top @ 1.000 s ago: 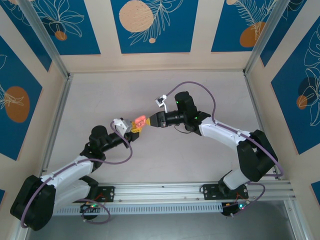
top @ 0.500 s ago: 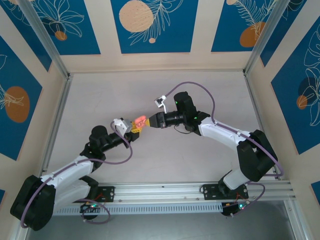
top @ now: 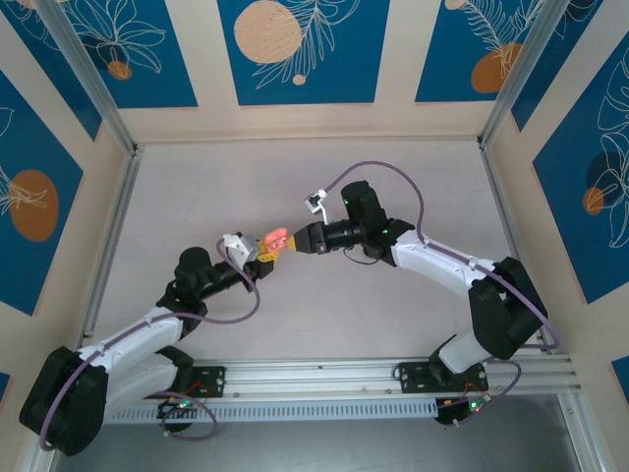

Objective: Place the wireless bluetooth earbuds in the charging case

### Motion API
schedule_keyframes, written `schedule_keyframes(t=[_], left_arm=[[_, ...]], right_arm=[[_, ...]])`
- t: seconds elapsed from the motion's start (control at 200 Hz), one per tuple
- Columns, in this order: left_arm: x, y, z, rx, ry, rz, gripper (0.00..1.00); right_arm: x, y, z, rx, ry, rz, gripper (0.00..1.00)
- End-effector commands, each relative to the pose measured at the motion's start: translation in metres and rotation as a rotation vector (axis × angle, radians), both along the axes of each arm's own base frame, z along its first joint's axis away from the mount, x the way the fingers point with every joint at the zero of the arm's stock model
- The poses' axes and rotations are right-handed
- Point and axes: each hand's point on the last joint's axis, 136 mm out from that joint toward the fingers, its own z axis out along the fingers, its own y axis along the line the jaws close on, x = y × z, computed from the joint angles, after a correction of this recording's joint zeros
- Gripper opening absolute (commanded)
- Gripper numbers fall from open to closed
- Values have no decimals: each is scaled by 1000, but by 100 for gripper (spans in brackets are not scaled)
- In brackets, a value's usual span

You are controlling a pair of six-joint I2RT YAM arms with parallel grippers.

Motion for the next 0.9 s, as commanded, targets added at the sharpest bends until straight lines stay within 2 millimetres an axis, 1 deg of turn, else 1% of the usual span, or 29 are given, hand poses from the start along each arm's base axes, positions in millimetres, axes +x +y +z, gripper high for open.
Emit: schedule_keyframes(t=[0.0,0.12,0.205,0.29,0.4,0.505,0.6,0.655,0.765,0.895], left_arm=[[-4,-7,23,-29,-62,-43,23],[-6,-8,24,-29,-67,-54,23],[-10,-9,24,-31,-71,-74,23],[-16,-13,25,-35,-72,-116,23],[-23,-17,28,-45,-74,-169,23],[-25,-24,38,-51,-98,-224,23],[-24,-32,50,-57,-120,-278,23],[-23,-37,56,-67,-128,-303,23],[-22,-45,63,-94,-125,-360,23],[-23,-51,71,-126,-123,-404,23]], right_arm=[[2,-6,32,33,-79,-10,22],[4,-9,35,32,-90,-15,23],[7,-12,37,21,-112,-19,30],[12,-21,40,-3,-158,-39,33],[16,-35,54,10,-244,-44,35],[11,-44,63,14,-280,12,46],[4,-52,67,3,-293,69,51],[0,-54,74,15,-308,97,55],[-5,-55,84,43,-331,146,60],[-6,-51,87,66,-317,187,64]])
